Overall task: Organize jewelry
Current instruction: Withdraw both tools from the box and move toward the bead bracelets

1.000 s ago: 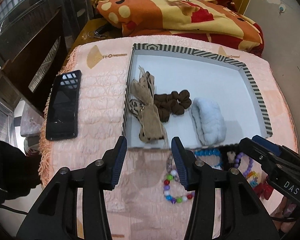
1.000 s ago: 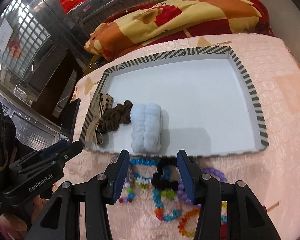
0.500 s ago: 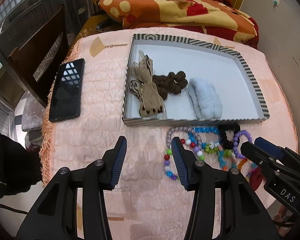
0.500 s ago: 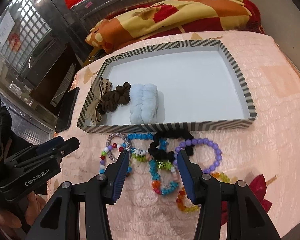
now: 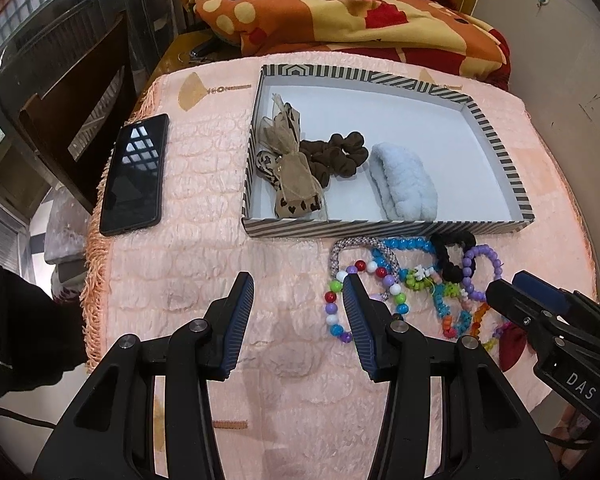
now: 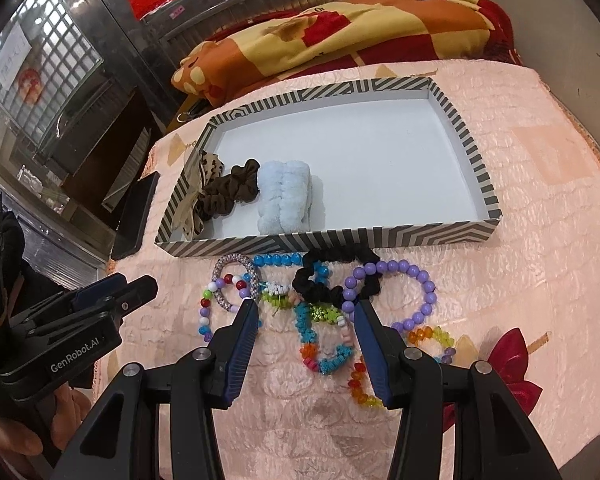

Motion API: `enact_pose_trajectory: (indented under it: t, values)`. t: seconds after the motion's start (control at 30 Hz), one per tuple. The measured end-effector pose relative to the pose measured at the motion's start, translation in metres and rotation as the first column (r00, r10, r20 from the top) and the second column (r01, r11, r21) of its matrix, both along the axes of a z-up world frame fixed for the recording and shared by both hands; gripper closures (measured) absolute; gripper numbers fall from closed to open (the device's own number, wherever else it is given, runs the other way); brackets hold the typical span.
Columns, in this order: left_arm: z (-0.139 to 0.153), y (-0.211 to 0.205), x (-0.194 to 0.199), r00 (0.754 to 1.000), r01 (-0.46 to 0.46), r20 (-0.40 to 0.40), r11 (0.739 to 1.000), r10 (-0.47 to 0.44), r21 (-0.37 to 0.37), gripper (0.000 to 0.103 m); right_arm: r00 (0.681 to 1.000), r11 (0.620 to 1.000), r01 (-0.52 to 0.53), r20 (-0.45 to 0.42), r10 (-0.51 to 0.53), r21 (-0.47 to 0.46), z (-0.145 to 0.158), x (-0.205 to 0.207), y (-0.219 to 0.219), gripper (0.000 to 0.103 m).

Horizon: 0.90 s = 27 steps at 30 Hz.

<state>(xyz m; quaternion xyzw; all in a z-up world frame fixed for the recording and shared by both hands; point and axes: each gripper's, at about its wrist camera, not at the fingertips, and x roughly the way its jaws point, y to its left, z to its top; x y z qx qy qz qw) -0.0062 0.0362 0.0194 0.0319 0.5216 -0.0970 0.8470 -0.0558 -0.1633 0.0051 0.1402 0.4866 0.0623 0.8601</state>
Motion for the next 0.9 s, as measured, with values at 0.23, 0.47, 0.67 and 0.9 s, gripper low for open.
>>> enact_pose_trajectory:
  t: [0.23,0.47,0.67,0.9]
  values:
    - [-0.005,0.010,0.001,1.000,0.003,-0.027,1.000,-0.004,-0.028,0.057,1.000,1.000,-0.001,-0.003,0.001,-0.003,-0.002,-0.002,0.000,0.055]
    - [-0.017,0.017,0.004,0.997,0.015,-0.080,0.998,-0.020,-0.067,0.051,1.000,1.000,0.017,-0.022,-0.018,-0.011,-0.008,-0.004,-0.011,0.055]
    - [-0.028,0.015,0.004,0.991,0.056,-0.117,0.994,-0.066,-0.089,0.051,0.999,1.000,0.027,-0.024,-0.027,-0.008,-0.011,-0.012,-0.023,0.055]
    - [-0.040,0.006,0.007,0.984,0.079,-0.155,0.993,-0.093,-0.089,0.051,0.998,0.999,0.050,-0.040,-0.050,-0.014,-0.017,-0.024,-0.041,0.055]
